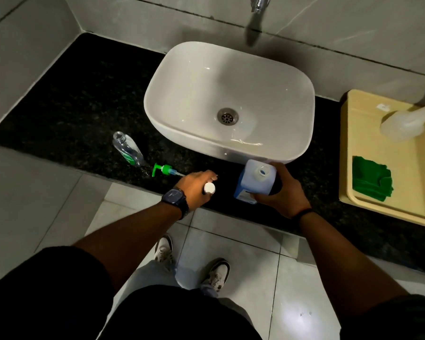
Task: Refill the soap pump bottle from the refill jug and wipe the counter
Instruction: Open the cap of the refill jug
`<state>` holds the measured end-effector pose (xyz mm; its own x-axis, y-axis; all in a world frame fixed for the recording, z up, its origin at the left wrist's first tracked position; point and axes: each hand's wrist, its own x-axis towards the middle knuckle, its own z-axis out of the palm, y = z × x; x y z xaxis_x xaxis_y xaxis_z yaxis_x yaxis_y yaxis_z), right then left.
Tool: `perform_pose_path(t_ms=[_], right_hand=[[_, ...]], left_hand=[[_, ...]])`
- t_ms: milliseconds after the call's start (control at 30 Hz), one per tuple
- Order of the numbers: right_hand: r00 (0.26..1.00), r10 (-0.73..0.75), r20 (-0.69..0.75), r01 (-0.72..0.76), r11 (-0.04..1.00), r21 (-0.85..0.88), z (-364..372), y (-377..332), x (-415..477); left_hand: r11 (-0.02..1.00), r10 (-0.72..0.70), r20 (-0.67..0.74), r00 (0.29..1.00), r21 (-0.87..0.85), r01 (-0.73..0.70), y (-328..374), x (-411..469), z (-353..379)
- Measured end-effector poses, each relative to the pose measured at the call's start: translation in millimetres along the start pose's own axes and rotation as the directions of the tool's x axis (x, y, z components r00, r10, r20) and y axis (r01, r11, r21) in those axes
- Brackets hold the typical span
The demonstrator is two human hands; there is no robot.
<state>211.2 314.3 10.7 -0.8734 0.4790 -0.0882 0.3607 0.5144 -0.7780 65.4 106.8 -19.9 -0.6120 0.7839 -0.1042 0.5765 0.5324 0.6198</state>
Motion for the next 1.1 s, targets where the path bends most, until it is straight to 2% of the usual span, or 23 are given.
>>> perform_pose_path(t_ms=[67,333,433,533,600,667,767,833,967,1033,1100], right_hand=[[1.000,0.010,-0.006,-0.010,1.000,-0.005,-0.3,-0.6,-0.1],[0.999,0.037,-0.012,-0.037,0.999,-0.035,0.4,-4.1,-0.1],[0.999,0.037,-0.008,-0.037,0.999,-0.027,-0.4,-5.6,-0.5],[0.999,0.034,0.005,-0.034,0.999,-0.032,-1.9,-7.8,-0.3],[0.999,0.031,0.007,-0.031,0.999,-0.037,-2.1,-9.1,-0.7],[1.000,0.030,-0.002,-0.030,0.999,-0.044,-1.5,-9.7,-0.5],[0.999,0.036,0.002,-0.035,0.998,-0.056,-0.7,-9.1,1.5],[0.999,0.044,0.010,-0.043,0.997,-0.065,-0.7,-7.4,2.3],[0.996,0.085,0.004,-0.085,0.993,-0.078,-1.0,-7.9,1.9],[0.995,0.100,-0.001,-0.100,0.993,-0.070,-0.9,-9.7,2.0],[0.994,0.108,-0.010,-0.109,0.993,-0.056,-1.4,-10.9,1.7]], left_hand=[[0.996,0.005,0.072,0.997,0.084,-0.011,-3.8,3.9,4.7],[0.970,0.048,0.137,0.989,0.229,-0.079,-18.4,10.7,17.0],[0.983,0.088,0.011,0.996,0.159,-0.088,-20.4,6.9,15.1],[0.999,0.049,-0.220,0.974,0.030,-0.043,-24.1,0.0,4.4],[0.991,-0.099,-0.405,0.909,-0.124,0.053,-33.9,-4.5,-6.3],[0.926,-0.342,-0.527,0.778,-0.329,0.184,-47.6,-9.4,-19.3],[0.751,-0.645,-0.577,0.501,-0.602,0.273,-71.9,-16.7,-41.8],[0.691,-0.719,-0.574,0.392,-0.653,0.310,-85.7,-20.2,-55.0],[0.705,-0.703,-0.645,0.300,-0.573,0.417,-110.1,-21.3,-68.2],[0.690,-0.716,-0.613,0.334,-0.552,0.468,-120.2,-18.8,-72.1],[0.692,-0.721,-0.556,0.413,-0.569,0.444,-127.7,-14.6,-74.5]])
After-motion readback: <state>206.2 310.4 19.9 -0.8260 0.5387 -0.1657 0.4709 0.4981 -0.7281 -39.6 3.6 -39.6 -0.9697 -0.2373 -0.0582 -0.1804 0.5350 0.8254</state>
